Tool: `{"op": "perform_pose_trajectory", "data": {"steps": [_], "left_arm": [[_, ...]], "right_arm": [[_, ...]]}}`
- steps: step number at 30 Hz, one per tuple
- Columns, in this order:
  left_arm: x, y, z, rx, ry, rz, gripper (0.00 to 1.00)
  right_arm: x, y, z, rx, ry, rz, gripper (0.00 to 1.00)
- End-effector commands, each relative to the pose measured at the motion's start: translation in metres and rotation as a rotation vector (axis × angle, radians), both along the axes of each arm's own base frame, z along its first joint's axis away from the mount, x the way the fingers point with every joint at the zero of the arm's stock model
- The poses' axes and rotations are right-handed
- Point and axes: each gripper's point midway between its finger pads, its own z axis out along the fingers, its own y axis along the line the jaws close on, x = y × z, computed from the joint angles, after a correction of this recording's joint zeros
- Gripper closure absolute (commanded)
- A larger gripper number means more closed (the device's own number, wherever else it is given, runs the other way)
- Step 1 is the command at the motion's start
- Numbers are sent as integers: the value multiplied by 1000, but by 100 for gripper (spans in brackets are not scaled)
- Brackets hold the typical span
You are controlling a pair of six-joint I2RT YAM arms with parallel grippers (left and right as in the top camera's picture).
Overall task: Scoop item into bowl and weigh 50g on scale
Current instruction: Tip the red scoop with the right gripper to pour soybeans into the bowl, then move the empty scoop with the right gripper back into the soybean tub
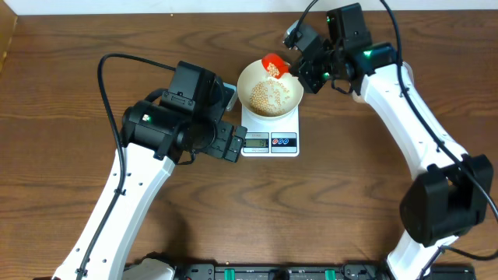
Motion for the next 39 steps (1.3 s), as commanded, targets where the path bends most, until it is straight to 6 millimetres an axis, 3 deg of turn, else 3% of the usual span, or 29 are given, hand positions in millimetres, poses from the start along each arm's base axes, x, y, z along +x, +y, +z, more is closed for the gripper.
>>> {"op": "perform_pose_trajectory", "data": {"steps": [1,14,28,34,39], "left_arm": [[-2,3,-2,15,-2,-9,2],[-2,3,-2,15,-2,-9,2],[-2,3,-2,15,-2,-9,2],[-2,3,-2,15,-2,-9,2],[-2,3,-2,15,-2,-9,2]], "right_arm": [[-6,11,21,3,-57,43,99],[-6,9,19,-18,-56,37,99],[-1,16,19,-201,-196,61,99],[-4,16,35,-210,-242,51,99],[-6,5,70,-138,-267,-44,99]]}}
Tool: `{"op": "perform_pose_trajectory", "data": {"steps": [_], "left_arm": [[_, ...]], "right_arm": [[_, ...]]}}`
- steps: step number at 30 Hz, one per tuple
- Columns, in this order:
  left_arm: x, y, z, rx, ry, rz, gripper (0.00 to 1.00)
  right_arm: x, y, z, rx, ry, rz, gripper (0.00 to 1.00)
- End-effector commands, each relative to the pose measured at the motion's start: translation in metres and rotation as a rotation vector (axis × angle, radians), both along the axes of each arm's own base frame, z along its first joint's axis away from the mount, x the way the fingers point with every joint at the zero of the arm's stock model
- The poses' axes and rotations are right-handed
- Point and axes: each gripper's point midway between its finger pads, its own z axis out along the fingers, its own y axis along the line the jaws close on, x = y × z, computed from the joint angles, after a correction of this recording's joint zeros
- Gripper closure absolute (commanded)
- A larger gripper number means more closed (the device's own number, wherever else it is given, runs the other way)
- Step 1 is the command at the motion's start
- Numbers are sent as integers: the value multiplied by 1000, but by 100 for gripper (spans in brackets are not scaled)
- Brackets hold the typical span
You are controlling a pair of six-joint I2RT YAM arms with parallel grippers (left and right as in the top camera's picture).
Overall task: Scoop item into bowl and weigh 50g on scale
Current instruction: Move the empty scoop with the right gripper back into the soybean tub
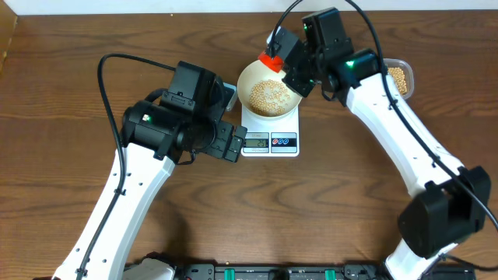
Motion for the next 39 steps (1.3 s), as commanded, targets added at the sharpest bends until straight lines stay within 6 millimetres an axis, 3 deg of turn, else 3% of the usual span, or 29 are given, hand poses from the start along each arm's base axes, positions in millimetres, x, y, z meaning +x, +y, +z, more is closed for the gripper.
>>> {"op": "perform_pose_trajectory", "data": {"steps": [1,6,9,13,19,28,39], "left_arm": [[-2,3,-2,15,-2,-9,2],[-2,3,-2,15,-2,-9,2],[-2,3,-2,15,-2,-9,2],[-2,3,-2,15,-2,-9,2],[-2,3,-2,15,-2,-9,2],[-2,3,-2,15,-2,-9,2],[-2,3,-2,15,-2,-9,2]], "right_arm": [[-2,-15,58,101,-81,-90,99],[-3,-54,96,300,-36,-222,99],[-2,-96,107,371,-3,-330,99],[-3,-153,93,336,50,-484,99],[-11,-232,53,216,155,-729,99],[-6,-264,-14,1,275,-864,99],[9,-264,-55,-56,326,-883,99]]}}
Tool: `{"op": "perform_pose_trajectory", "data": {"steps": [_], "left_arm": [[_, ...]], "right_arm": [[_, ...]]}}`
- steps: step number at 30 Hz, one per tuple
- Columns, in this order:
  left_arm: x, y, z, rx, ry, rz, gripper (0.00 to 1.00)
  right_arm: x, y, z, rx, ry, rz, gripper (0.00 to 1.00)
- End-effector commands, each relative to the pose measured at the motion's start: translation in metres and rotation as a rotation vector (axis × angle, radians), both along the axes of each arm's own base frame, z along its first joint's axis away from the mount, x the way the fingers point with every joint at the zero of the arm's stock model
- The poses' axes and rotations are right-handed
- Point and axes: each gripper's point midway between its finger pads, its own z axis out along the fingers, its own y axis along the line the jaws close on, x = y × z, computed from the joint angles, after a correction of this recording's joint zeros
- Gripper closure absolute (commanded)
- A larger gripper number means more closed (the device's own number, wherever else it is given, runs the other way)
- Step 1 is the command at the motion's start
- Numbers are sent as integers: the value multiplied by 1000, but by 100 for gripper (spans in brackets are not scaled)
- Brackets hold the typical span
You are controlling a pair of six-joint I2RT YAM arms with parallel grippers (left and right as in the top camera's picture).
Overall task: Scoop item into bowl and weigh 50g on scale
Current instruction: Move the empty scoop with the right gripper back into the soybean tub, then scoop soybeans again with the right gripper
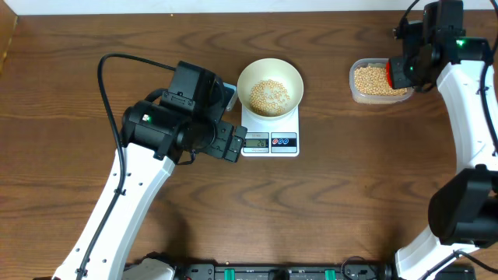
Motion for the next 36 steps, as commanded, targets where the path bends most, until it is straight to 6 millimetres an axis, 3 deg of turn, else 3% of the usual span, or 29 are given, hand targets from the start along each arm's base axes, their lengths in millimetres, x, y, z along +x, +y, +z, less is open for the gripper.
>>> {"op": "perform_pose_trajectory", "data": {"steps": [1,7,12,17,26,36], "left_arm": [[-2,3,-2,15,-2,-9,2],[-2,3,-2,15,-2,-9,2],[-2,3,-2,15,-2,-9,2],[-2,3,-2,15,-2,-9,2],[-2,3,-2,15,-2,-9,2],[-2,3,-2,15,-2,-9,2]], "right_arm": [[3,-3,-13,-29,31,-22,99],[5,4,-36,23,81,-40,99],[10,30,-48,199,96,-10,99],[13,41,-56,350,118,-34,99],[13,28,-47,525,105,-77,99],[12,2,-33,685,64,-118,99]]}}
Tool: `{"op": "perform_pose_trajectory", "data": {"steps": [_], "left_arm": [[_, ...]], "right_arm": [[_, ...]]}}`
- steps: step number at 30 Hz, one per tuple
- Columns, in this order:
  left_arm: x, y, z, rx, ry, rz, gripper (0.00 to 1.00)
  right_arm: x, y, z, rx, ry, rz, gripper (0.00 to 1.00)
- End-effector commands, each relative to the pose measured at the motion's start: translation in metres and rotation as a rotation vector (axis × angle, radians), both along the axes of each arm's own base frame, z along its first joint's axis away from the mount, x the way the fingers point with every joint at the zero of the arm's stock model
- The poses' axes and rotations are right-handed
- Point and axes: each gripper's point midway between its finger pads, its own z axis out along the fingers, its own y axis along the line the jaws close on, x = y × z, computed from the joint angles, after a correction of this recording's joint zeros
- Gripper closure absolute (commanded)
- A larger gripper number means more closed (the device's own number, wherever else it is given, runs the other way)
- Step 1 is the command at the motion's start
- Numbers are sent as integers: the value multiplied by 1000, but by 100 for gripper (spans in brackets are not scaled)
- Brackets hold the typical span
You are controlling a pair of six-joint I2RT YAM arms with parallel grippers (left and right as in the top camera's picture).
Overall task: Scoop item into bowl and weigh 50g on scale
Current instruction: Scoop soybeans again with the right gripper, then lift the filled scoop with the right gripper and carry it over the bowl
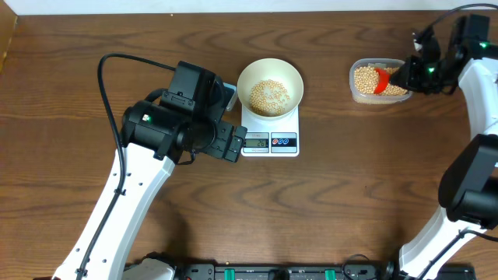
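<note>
A cream bowl [269, 88] with a layer of beans stands on the white scale [270, 141], whose display faces the front. At the right, a clear container [366, 95] holds more beans. My right gripper [401, 75] is at the container's right rim, shut on the handle of a red scoop [381, 80]. The scoop is tilted down into the beans. My left gripper [233, 141] hangs just left of the scale, and its jaws cannot be made out from above.
The left arm's black wrist and cable cover the table left of the scale. The white right arm runs down the right edge of the view. A white wall strip borders the far side of the table.
My right gripper has shifted a little to the right of the container and turned. The red scoop now points left, down into the beans. The left arm, bowl and scale are unchanged.
My right gripper first held the red scoop tipped over the bowl's far rim with beans in it. Then it was over the rim with the scoop emptied. Later it was at the bean container on the right, and now the scoop dips into that container.
</note>
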Motion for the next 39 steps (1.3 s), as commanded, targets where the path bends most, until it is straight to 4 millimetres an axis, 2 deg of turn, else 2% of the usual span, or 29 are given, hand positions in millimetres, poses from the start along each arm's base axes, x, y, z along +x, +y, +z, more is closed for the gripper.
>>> {"op": "perform_pose_trajectory", "data": {"steps": [1,8,13,32,39], "left_arm": [[-2,3,-2,15,-2,-9,2],[-2,3,-2,15,-2,-9,2],[-2,3,-2,15,-2,-9,2],[-2,3,-2,15,-2,-9,2],[-2,3,-2,15,-2,-9,2]], "right_arm": [[1,-1,8,120,-16,-11,99],[-6,-25,8,130,-10,-52,99],[-10,-31,13,170,-29,-42,99],[-13,-43,53,427,-182,-22,99],[-12,-28,82,579,-285,51,99]]}}
